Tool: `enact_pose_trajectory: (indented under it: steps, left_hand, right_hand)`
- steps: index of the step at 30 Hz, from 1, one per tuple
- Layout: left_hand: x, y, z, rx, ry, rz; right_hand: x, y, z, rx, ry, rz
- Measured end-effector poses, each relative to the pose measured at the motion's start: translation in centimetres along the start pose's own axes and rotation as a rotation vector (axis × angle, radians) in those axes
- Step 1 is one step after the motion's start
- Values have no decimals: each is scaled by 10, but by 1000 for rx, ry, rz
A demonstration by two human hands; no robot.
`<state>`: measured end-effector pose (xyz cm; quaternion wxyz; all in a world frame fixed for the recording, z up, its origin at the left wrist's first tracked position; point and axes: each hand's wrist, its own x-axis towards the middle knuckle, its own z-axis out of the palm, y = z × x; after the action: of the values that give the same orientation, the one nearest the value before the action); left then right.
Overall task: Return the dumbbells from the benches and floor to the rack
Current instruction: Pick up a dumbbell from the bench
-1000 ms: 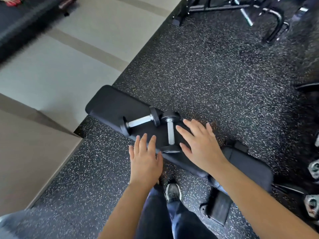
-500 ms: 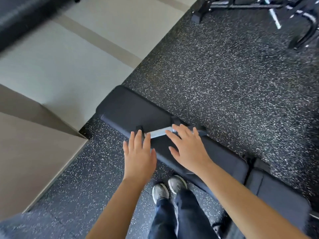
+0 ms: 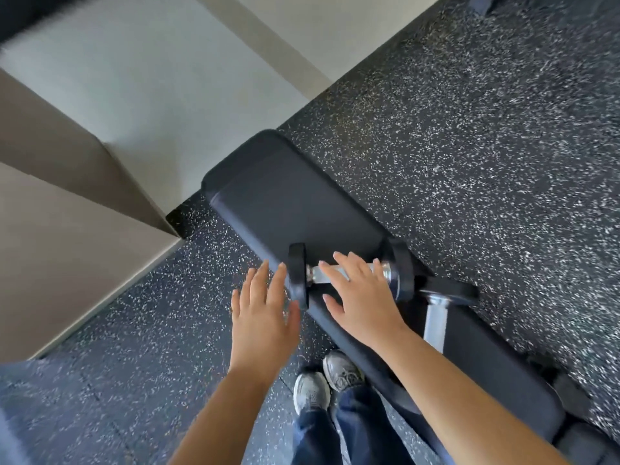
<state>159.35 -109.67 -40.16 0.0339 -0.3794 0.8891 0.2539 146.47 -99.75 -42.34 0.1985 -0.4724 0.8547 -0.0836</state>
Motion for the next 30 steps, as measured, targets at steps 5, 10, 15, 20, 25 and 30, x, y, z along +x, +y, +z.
enact_pose_trajectory:
  steps: [5, 10, 15, 20, 25, 30]
  left_hand:
    - [15, -3, 37, -35, -31, -20]
    - [26, -1, 62, -94, -13, -83]
    - [32, -1, 76, -150, -17, -136]
    - [38, 0, 83, -364, 16, -143]
    - [45, 3, 87, -544, 102, -233]
    - [50, 0, 85, -612, 67, -304]
  right_hand:
    - [19, 30, 32, 2, -48, 12]
    - [29, 50, 50, 49, -68, -20]
    - [36, 60, 62, 91, -117, -45]
    - [49, 66, 60, 73, -158, -95]
    - [62, 71, 54, 81, -250, -137]
    - [75, 71, 53, 120, -346, -82]
